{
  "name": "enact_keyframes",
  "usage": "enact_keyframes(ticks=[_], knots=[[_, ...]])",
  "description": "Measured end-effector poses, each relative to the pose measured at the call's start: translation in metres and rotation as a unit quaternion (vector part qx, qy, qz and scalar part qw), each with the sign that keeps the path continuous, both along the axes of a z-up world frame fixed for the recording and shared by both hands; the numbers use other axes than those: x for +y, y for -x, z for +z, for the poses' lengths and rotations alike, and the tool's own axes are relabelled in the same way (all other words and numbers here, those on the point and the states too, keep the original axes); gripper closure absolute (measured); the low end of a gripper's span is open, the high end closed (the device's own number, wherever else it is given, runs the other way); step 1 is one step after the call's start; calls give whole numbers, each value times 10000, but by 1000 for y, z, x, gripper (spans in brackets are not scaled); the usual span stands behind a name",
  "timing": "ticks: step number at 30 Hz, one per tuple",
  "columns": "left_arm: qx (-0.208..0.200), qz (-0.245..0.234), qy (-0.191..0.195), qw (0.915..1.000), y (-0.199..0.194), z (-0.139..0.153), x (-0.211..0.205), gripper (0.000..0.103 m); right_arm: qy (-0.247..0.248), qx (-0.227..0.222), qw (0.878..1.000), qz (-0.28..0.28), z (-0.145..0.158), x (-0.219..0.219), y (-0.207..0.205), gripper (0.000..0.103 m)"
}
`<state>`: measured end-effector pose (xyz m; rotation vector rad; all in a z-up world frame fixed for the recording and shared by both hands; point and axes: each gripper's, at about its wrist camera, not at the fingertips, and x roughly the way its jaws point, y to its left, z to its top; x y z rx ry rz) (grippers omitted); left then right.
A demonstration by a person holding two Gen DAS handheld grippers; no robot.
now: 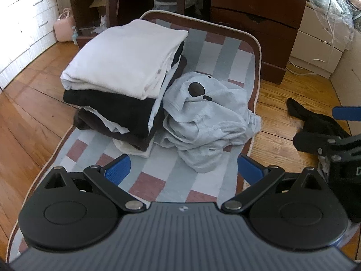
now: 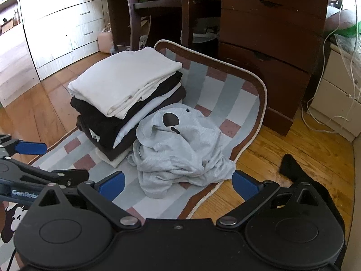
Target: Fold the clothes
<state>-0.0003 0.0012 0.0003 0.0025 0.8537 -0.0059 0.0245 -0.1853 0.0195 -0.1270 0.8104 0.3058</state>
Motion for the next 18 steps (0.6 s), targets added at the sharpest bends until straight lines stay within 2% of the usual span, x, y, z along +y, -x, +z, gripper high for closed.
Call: enact_keyframes(ticks=[9,11,14,18], knots=[[103,-6,508,9987,3,3,12,0,-62,97,9999,-99,-5,3,1,1],[119,-34,526,9985,-4,5,18,0,-10,93,9999,-116,-7,3,2,1],[80,-57,333,9994,-5,6,17,0,163,43,9999,-39,-6,8,4,1],[84,-48,326,9994,-6,4,16,0,29,4,9999,146,-4,10,5,0]])
